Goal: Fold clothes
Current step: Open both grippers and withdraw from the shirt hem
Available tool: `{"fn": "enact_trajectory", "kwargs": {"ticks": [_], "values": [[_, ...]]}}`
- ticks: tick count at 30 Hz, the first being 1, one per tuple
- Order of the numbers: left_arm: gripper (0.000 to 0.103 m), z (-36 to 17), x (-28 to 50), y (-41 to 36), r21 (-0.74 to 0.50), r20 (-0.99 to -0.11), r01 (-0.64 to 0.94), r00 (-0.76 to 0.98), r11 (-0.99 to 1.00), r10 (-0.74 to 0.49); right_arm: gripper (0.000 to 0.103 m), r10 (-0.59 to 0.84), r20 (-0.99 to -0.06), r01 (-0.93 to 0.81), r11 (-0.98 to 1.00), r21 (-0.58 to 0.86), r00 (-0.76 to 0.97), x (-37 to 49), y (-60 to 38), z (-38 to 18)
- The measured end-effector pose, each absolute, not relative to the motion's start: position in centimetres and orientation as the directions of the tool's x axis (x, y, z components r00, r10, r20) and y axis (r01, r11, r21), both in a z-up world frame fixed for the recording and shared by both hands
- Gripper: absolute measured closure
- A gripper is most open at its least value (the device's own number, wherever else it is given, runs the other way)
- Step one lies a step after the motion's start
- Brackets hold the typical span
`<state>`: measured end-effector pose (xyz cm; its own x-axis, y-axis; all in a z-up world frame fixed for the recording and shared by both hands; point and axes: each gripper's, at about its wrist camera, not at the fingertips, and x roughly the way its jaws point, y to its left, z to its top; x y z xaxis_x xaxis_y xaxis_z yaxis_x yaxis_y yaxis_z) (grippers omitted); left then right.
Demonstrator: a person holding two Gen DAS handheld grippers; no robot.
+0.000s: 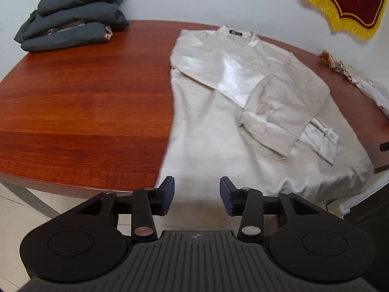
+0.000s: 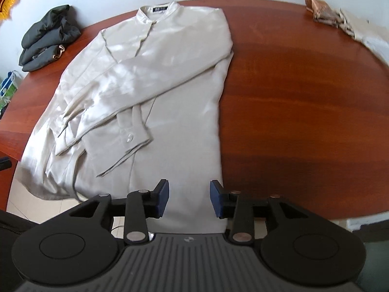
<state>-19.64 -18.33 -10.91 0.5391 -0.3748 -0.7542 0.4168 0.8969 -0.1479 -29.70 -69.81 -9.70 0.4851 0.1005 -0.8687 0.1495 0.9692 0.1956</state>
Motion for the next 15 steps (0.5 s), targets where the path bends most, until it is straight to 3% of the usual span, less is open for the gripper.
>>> {"fn": "enact_trajectory", "kwargs": {"ticks": [5, 15], "values": [[0.053, -10.0, -20.9, -23.1, -0.127, -0.738, 0.429, 0.561, 0.894, -0.374, 0.054, 0.096, -0.860, 0.100, 0.981, 0.168, 0.502, -27.0, -73.0, -8.2], [0.053, -9.4, -23.7, -34.7, -0.131, -0.725, 0.284, 0.626, 0.950, -0.287, 0.054, 0.172, -0.853, -0.084, 0.985, 0.151, 0.493, -18.6, -81.4, -7.3]]}}
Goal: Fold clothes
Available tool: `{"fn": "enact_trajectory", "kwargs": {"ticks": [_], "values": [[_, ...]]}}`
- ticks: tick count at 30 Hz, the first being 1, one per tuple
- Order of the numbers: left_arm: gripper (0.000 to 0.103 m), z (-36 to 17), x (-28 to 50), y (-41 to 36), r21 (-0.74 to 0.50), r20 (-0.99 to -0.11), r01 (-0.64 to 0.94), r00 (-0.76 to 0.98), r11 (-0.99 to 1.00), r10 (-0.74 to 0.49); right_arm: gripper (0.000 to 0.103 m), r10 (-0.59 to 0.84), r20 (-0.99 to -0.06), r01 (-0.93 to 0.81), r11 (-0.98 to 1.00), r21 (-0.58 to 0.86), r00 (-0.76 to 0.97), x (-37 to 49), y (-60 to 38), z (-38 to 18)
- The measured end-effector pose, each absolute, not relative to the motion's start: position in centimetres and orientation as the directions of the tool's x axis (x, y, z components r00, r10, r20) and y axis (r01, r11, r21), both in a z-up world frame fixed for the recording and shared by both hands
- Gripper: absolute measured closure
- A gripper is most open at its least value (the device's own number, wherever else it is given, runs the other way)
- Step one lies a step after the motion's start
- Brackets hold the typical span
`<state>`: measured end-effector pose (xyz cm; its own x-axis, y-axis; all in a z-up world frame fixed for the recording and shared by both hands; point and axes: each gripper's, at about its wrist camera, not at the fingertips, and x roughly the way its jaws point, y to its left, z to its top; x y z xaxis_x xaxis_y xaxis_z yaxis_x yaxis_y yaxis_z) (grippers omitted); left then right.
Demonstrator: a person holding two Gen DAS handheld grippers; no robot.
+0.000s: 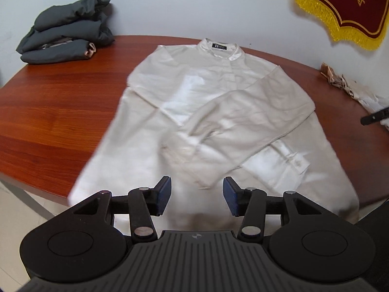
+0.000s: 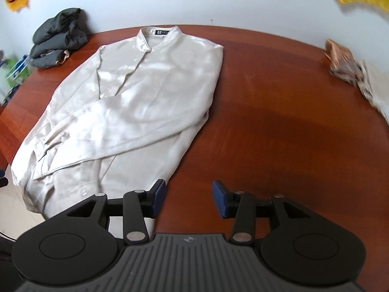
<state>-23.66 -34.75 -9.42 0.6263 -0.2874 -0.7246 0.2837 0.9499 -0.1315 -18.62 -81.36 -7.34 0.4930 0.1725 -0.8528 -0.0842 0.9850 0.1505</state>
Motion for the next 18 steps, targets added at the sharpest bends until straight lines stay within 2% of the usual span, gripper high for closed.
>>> {"fn": "enact_trajectory", "kwargs": {"ticks": [12, 18], "values": [[0.053, -9.7, -28.5, -52.7, -0.165, -0.728, 0.166, 0.645, 0.972, -0.233, 0.054, 0.295, -0.832, -0.352, 0.927, 0.129, 0.470, -8.2, -89.4, -6.9], [0.053, -10.3, -30.4, -58.7, -0.159, -0.748, 0.117, 0.633, 0.980, -0.197, 0.054, 0.330, -0.831, -0.437, 0.892, 0.119, 0.447, -5.0, -90.7, -7.2]]}}
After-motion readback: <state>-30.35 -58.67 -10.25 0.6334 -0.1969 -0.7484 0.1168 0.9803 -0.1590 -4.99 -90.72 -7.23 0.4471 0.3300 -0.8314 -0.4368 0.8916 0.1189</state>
